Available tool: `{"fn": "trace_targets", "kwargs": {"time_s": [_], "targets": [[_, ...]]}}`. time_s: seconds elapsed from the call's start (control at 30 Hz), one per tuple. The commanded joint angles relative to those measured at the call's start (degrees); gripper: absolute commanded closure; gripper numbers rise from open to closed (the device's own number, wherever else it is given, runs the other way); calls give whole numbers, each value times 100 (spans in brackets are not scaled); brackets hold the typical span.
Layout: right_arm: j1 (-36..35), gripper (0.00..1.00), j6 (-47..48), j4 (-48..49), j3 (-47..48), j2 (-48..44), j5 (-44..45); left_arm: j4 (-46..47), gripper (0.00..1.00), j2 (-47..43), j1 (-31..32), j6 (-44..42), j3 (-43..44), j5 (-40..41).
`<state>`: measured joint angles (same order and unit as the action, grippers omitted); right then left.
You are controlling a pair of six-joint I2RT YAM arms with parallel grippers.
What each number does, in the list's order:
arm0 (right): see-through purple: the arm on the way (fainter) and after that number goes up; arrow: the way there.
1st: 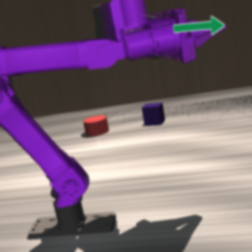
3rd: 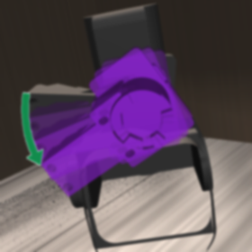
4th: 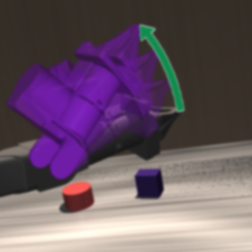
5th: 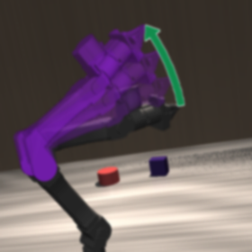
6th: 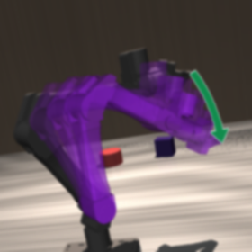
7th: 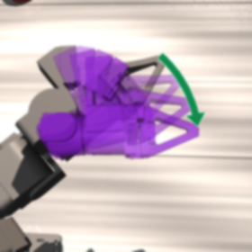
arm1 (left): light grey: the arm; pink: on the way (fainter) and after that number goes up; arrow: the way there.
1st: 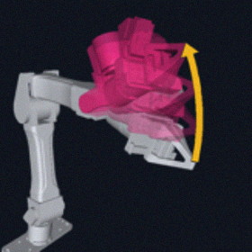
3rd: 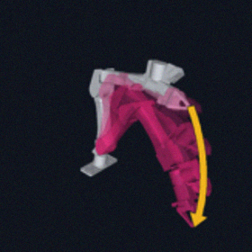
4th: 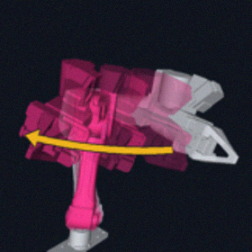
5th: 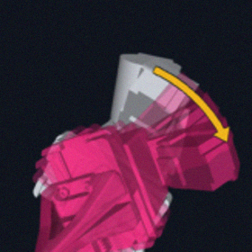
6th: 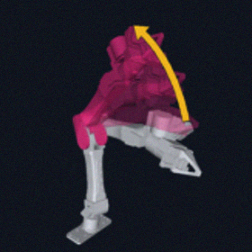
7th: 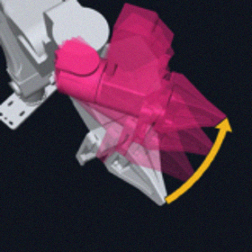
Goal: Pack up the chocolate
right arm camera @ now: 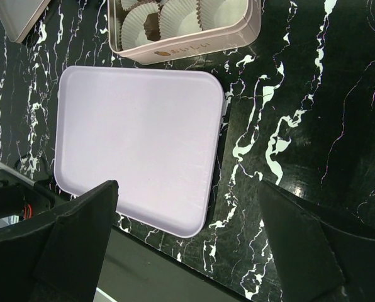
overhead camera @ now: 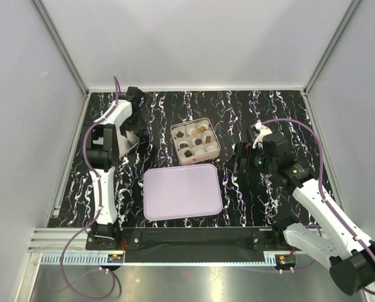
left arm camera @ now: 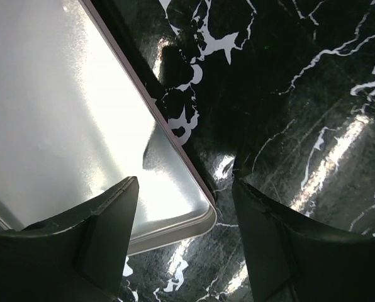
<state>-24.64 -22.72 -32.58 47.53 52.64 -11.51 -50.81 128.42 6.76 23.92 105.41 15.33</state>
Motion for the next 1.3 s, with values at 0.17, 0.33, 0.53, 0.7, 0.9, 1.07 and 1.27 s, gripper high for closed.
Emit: {"fn": "trace_targets", "kwargs": {"time_s": [0.17, 0.33, 0.53, 0.7, 0.9, 1.07, 1.27], "targets": [[3, 1, 189, 155, 64, -17, 43, 291, 43, 174, -88, 227, 42, 49], [3, 1, 207, 208, 28, -8, -71, 352, 57, 201, -105, 227, -20, -65], [3, 0, 162, 76, 55, 18, 44, 361, 80, 114, -105, 209, -187, -241], [3, 0, 154, 67, 107, -61, -123, 308, 100, -115, -105, 87, -231, -626], [3, 0, -197, 567, 371, 0, -649, 430, 100, -1247, -53, -28, -397, -1515], [3, 1, -425, 1806, 967, 500, -977, 721, 100, -2619, 35, -81, -617, -3227], [65, 1, -207, 2483, 2549, 1528, -940, 1221, 100, -3972, 149, 103, -1283, -5378]]}}
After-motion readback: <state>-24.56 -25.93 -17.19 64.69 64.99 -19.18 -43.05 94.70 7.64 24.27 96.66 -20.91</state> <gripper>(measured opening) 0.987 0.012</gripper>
